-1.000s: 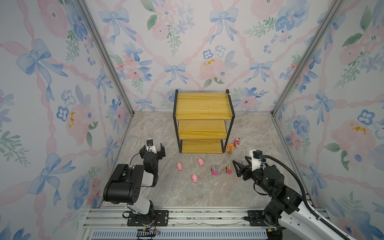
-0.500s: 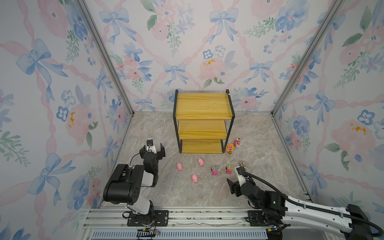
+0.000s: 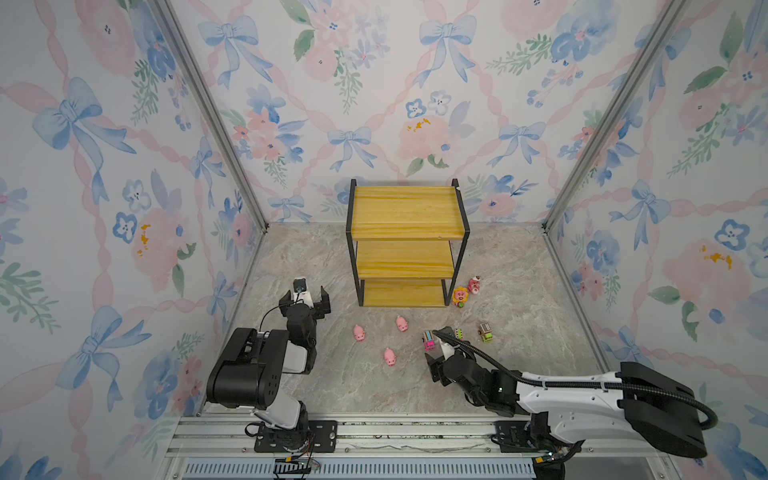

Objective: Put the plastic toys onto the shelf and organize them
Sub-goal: 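Lower the right gripper onto the pink car with blue roof and close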

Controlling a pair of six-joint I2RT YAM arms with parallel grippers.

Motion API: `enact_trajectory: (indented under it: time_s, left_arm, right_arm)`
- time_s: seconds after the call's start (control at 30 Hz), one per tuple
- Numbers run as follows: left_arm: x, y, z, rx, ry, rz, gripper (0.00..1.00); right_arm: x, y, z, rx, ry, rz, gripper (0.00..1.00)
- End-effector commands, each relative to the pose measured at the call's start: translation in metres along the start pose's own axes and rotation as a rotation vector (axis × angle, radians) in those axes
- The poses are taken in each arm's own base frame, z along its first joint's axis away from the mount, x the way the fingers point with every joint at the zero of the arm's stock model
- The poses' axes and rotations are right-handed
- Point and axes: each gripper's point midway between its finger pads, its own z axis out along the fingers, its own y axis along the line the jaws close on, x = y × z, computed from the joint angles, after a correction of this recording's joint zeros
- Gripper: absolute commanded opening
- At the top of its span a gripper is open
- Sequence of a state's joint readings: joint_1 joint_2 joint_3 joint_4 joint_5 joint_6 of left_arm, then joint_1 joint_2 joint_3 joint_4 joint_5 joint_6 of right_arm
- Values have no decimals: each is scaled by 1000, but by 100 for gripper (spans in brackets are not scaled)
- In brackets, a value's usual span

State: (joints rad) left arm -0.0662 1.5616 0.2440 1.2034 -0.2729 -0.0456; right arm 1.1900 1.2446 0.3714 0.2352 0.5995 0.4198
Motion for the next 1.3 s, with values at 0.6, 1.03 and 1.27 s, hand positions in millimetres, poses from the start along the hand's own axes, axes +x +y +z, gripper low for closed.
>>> enact_trajectory:
  time_s: [0.6, 1.03, 1.27]
  left_arm:
    - [2, -1, -2, 3, -1, -1, 98]
    - [2, -1, -2, 4, 0, -1, 98]
    - [2, -1, -2, 4, 0, 0, 98]
  right_arm:
    - [11, -7, 37, -6, -55, 77, 86]
    - [21, -16, 60, -22, -37, 109, 80]
    - [25, -11, 67, -36, -27, 104, 77]
